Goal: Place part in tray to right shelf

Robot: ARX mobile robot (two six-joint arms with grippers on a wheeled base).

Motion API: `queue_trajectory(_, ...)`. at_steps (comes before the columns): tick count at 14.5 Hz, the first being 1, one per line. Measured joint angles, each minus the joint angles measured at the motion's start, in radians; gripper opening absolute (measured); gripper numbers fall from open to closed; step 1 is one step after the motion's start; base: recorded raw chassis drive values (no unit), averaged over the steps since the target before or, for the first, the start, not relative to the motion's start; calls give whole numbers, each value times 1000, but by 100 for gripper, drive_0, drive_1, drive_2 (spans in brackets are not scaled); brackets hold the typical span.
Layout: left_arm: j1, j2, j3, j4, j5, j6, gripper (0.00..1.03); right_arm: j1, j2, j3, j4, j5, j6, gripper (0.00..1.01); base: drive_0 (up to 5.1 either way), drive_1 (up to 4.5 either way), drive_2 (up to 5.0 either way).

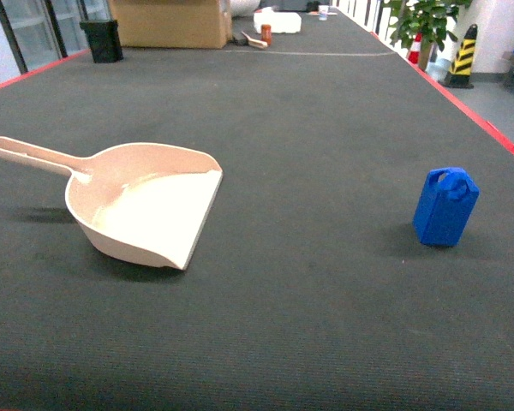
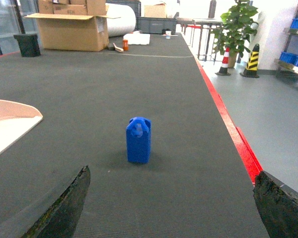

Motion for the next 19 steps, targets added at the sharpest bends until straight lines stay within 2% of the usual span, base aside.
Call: queue_trajectory(19, 0, 0, 0, 0, 0, 0, 98, 0, 0, 0, 0, 0, 0, 98, 0, 0, 0)
